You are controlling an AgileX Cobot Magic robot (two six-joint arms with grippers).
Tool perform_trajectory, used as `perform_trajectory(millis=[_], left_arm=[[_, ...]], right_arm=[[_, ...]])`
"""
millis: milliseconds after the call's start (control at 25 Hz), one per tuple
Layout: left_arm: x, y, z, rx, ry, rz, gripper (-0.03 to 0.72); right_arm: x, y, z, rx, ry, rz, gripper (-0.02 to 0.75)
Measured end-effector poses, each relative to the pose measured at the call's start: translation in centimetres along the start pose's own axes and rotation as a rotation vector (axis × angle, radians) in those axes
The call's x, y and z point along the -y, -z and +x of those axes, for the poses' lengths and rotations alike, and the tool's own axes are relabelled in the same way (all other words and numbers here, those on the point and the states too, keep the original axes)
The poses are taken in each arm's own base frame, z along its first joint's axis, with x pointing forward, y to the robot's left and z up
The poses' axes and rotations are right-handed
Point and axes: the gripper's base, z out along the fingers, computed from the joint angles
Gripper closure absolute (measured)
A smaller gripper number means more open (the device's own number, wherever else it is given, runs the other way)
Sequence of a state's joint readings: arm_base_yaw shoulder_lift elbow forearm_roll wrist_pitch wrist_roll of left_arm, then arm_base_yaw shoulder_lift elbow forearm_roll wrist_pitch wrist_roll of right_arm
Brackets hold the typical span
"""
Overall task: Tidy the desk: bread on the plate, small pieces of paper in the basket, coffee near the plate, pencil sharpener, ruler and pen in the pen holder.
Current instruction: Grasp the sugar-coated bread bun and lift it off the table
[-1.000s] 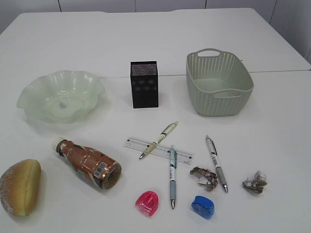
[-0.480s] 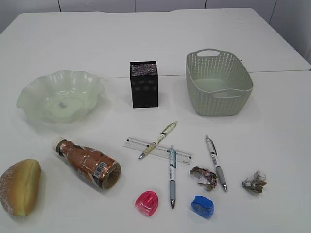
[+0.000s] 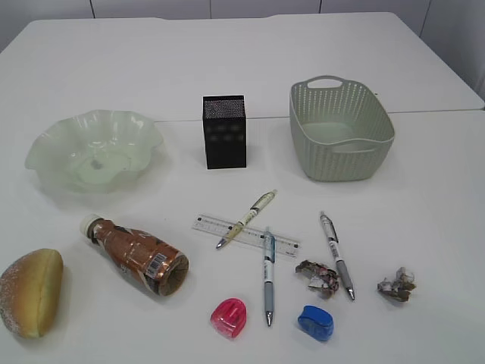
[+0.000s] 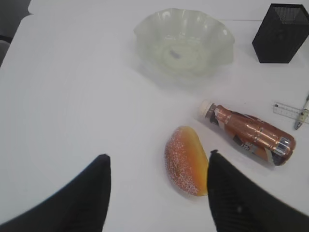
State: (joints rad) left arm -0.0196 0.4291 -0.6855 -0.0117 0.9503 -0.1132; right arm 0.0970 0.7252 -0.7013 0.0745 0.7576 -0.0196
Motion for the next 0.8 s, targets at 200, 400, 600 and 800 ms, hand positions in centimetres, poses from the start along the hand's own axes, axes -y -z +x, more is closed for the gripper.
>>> perform_trajectory(millis=[200, 400, 600, 800], left_arm=[[0.6, -1.6, -1.2, -0.080, 0.010, 0.043, 0.229], [1.3, -3.1, -2.7, -0.161, 0.013, 0.072, 0.229], [1.7, -4.5, -3.6, -0.230, 0.027, 0.080, 0.229], [1.8, -4.5, -4.0, -0.225, 0.030, 0.083, 0.229]], right_arm=[[-0.2, -2.7, -4.5, -0.085, -0.021, -0.016, 0.379], [-0.5, -5.4, -5.5, -0.218, -0.064, -0.051, 0.377], [-0.5, -6.1, -5.0, -0.298, -0.039, -0.058, 0.377], [-0.5, -6.0, -4.8, -0.328, -0.035, -0.063, 0.376]])
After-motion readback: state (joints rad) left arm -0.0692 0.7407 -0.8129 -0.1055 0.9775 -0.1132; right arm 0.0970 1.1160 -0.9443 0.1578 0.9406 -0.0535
